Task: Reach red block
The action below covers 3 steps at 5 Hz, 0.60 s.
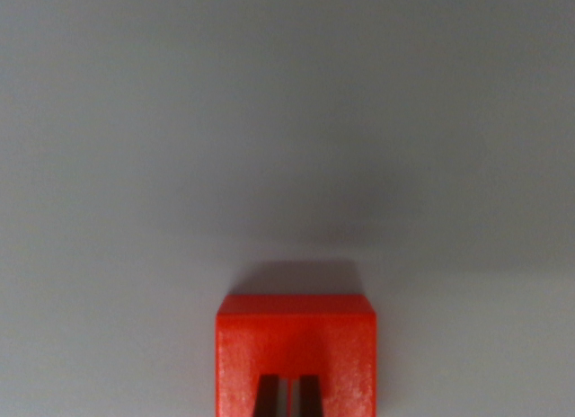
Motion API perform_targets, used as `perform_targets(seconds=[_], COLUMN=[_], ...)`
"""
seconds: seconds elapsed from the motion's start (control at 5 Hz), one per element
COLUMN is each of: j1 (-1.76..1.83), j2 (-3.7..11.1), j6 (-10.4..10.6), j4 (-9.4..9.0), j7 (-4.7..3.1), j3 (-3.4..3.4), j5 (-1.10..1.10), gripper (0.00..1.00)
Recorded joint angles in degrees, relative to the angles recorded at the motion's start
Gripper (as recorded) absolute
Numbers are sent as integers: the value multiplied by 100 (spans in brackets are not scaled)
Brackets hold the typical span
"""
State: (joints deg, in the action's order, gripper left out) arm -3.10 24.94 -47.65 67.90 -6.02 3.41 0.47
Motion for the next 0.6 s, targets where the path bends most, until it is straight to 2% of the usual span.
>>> perform_targets(seconds=[0.6], j1=[-6], j2=[25], j6=[48], j4=[-24], j7=[-5], j3=[5], j5=[2], gripper=[0])
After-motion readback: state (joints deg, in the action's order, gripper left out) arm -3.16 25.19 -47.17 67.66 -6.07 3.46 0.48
